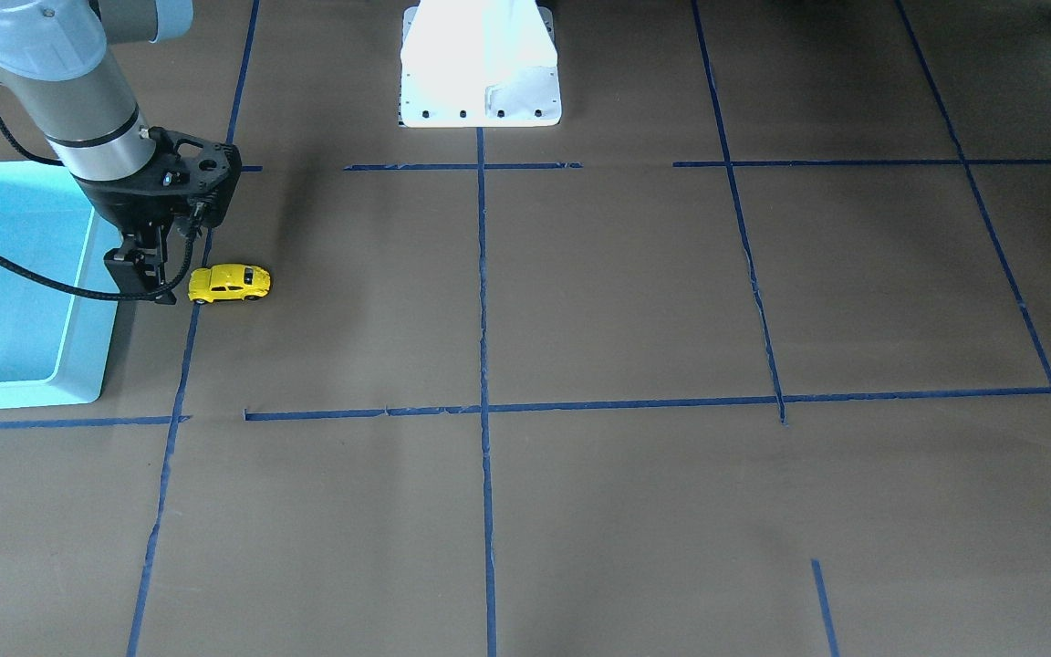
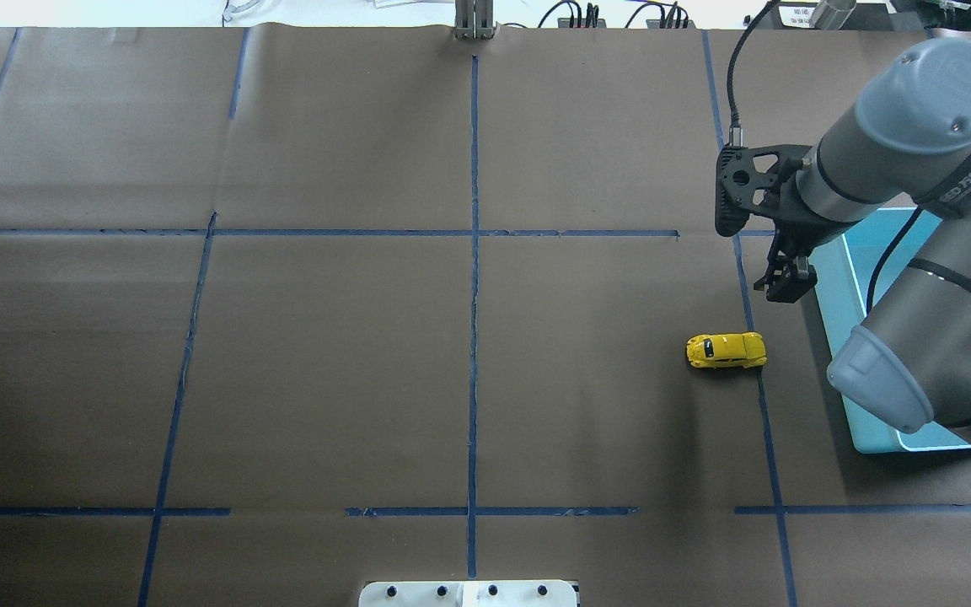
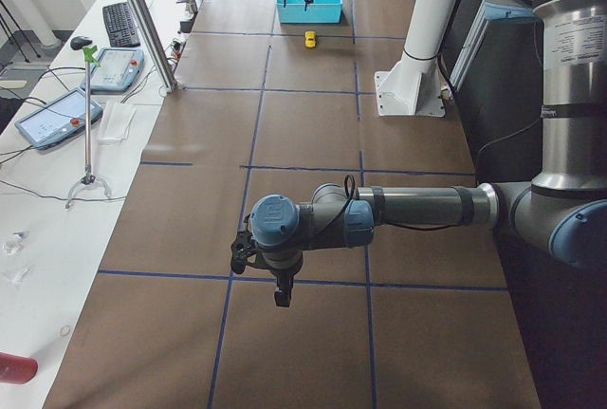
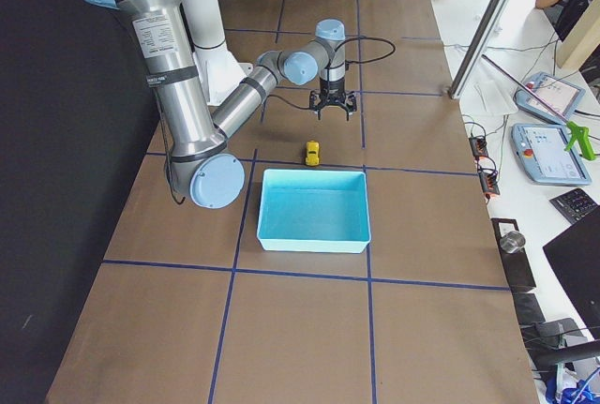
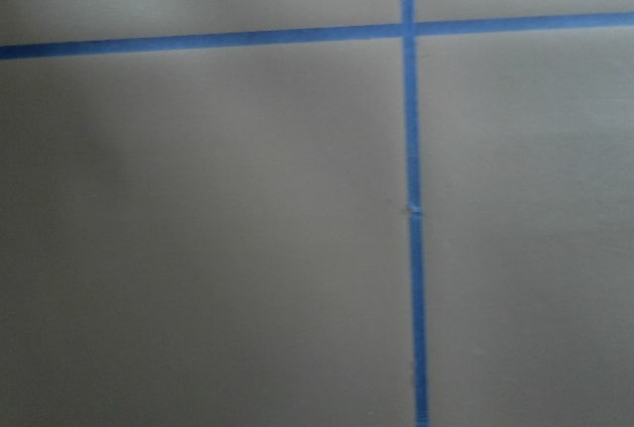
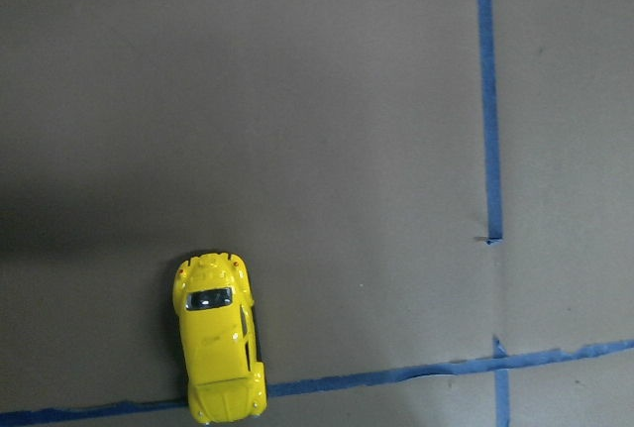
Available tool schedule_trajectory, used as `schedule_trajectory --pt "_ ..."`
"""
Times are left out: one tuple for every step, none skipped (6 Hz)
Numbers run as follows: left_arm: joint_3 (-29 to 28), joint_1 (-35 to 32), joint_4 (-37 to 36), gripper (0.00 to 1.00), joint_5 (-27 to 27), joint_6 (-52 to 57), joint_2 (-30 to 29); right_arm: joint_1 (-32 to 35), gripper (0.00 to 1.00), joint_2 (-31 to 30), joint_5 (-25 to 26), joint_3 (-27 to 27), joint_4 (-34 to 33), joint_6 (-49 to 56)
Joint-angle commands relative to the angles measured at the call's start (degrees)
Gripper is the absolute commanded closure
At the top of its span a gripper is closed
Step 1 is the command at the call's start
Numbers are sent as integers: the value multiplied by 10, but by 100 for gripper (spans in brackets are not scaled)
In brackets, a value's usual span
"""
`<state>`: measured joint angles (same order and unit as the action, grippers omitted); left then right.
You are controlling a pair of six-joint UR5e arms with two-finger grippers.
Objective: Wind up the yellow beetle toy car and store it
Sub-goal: 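Move the right gripper over the stopped yellow car, then lower the right gripper and grasp the yellow car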
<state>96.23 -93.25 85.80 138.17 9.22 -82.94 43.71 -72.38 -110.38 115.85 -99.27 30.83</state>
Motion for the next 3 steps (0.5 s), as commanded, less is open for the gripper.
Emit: schedule_trajectory --pt "-3 0 0 0 8 -10 -1 -69 0 -11 44 -10 -5 1" --pt "-2 2 -1 0 8 -17 -3 -81 0 -14 46 -25 0 3" --pt "-2 3 0 0 7 -16 -4 -86 0 -14 48 -42 1 6"
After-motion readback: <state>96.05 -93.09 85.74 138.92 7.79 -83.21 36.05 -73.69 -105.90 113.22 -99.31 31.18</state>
